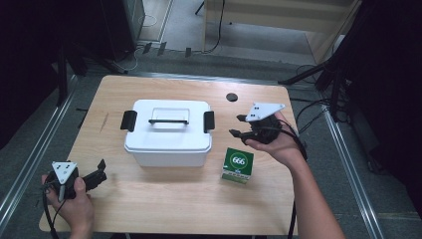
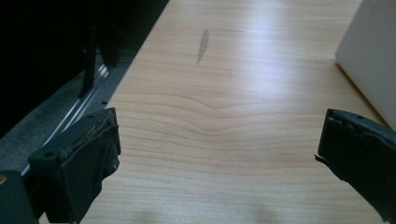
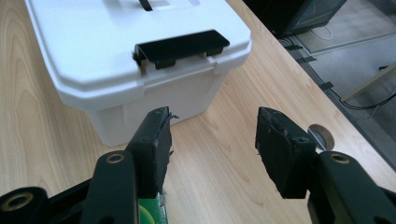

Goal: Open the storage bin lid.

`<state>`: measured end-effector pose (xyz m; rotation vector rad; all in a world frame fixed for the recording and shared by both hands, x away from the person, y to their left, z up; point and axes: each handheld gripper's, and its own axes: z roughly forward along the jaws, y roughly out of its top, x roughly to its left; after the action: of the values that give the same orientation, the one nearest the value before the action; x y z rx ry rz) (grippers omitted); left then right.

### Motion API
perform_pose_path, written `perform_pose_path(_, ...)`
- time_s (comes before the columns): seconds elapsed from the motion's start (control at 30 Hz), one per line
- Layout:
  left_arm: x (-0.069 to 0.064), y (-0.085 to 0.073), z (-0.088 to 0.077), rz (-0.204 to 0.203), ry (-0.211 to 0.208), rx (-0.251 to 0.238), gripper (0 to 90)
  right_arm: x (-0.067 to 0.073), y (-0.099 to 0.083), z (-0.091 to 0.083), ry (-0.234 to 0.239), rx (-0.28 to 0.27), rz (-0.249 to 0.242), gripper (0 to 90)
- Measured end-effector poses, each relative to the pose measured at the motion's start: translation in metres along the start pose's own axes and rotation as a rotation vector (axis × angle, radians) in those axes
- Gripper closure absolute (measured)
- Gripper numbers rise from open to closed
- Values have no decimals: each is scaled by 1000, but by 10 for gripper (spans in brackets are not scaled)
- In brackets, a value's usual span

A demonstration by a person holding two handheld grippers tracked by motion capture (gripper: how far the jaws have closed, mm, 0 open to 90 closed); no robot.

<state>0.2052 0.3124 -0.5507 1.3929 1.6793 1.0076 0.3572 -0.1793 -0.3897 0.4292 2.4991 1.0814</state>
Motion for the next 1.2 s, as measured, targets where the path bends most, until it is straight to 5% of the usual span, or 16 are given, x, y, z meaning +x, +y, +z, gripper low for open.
perform_pose_path(0.1,0,0,0,-3,0,-10,0,-1,10,1,13,16,-19,465)
perform_pose_path(0.23,-6,0,1,66,1,5,0,-2,24,6,33,53,-63,491)
perform_pose_path(0.47,6,3,6,-30,-16,33,0,-1,47,18,57,109,-111,516)
perform_pose_path(0.7,2,6,6,35,-31,12,0,2,69,31,68,151,-162,515)
perform_pose_path(1.2,0,4,7,69,-63,-6,0,19,111,61,149,276,-282,543)
